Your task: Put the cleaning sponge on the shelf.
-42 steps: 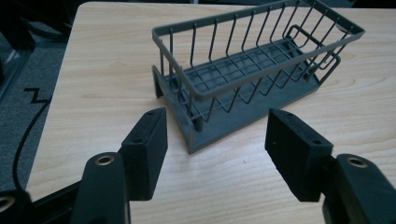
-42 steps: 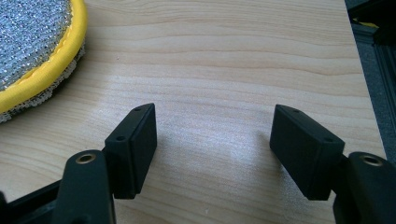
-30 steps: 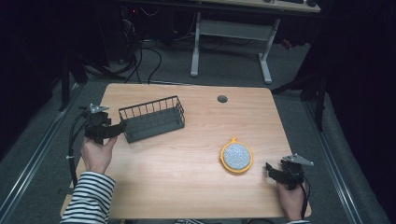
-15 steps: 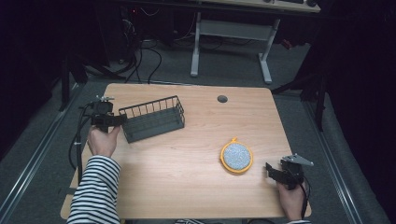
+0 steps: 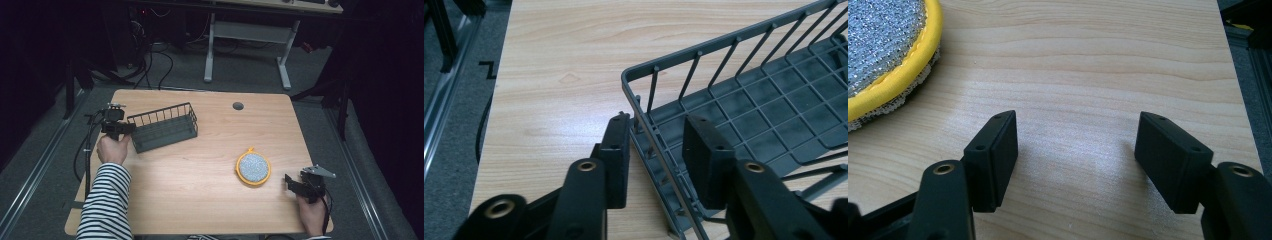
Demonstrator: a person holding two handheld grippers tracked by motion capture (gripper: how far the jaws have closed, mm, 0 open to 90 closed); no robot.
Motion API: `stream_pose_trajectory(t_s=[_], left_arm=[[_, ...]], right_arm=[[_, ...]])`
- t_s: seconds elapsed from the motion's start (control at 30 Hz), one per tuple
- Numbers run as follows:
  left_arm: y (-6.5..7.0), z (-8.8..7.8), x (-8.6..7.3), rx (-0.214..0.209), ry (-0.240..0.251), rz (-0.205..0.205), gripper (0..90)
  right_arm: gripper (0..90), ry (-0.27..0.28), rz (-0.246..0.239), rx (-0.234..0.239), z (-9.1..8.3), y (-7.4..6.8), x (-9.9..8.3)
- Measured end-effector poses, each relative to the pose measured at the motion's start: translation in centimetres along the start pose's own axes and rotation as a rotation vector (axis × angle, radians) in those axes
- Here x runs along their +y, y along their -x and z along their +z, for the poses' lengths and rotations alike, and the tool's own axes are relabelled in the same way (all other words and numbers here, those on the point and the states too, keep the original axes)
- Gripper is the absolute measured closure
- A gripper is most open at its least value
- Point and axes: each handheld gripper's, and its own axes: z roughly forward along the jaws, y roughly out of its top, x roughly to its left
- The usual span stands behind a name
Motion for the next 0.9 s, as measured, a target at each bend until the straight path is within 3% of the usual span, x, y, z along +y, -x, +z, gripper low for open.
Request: stream_pose_trajectory(t_s=[0.17,0.5,0.9], left_arm=[[0.0,0.1,-0.1,-0.007,0.005,-0.002,72.6],[0.2,0.1,-0.3,-0.007,0.015,-0.018,75.5],[1.4,-0.1,-0.8,-0.057,0.033,-0.031,74.0]], right_arm=[[33.8,0.002,0.001,-0.001,0.0,0.0,0.0],[33.7,0.002,0.001,-0.001,0.0,0.0,0.0],[33.4,0.001,0.0,0.0,0.0,0.0,0.0]])
